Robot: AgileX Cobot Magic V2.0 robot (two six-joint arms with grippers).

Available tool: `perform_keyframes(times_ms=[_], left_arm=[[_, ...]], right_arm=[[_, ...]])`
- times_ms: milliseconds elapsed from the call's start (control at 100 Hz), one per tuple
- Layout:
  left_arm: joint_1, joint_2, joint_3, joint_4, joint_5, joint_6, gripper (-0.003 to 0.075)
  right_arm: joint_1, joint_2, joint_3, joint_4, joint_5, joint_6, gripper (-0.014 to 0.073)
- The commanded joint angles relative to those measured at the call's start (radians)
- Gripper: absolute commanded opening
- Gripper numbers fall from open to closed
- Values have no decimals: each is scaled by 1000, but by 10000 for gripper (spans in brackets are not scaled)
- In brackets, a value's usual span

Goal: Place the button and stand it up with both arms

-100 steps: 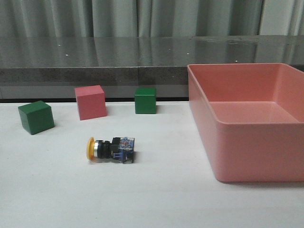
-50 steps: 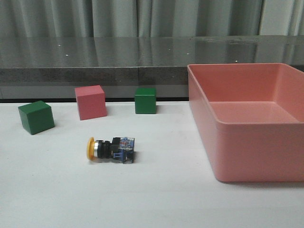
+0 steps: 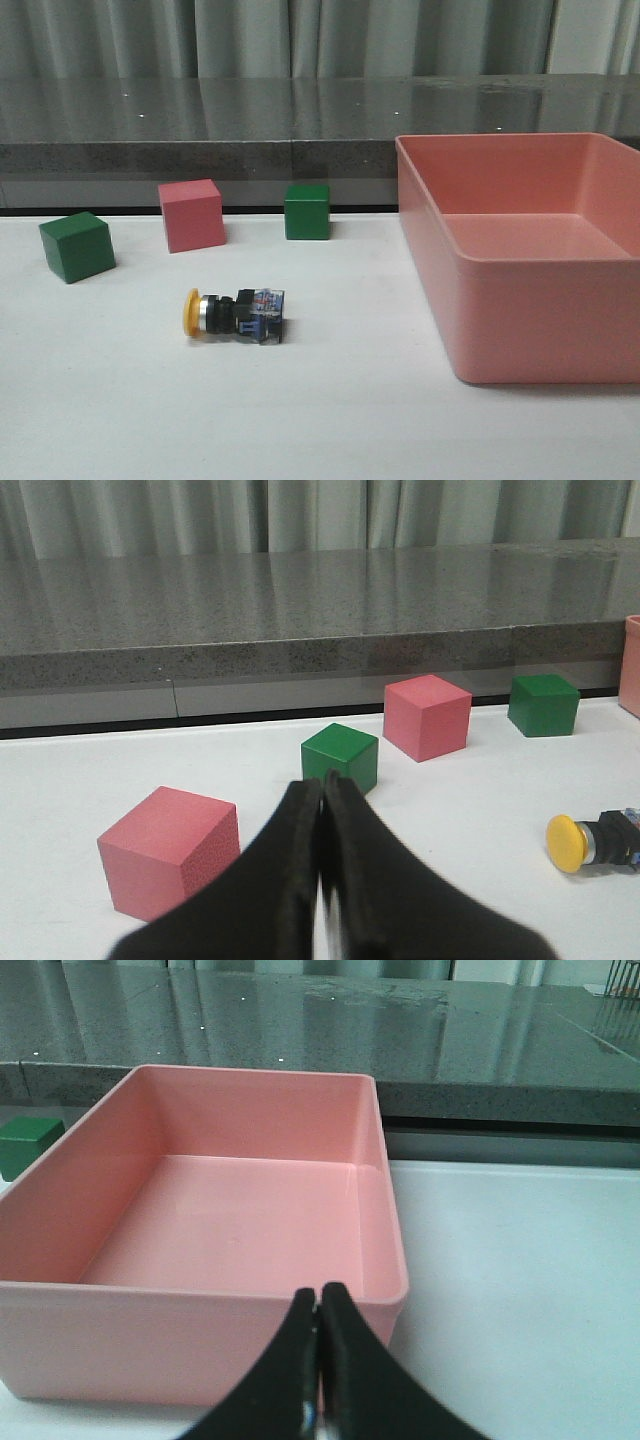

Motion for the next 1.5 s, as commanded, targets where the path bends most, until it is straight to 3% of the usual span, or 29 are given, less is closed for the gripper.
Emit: perform_keyframes(times_ms=[0,1490], left_arm=[[-1,-29,30,-4,-83,-3,-19],[-1,-29,30,-4,-102,-3,-19]], right_arm=[[-7,-19,-26,-4,-80,1,-57],[10,-19,-26,-4,-80,1,-57]])
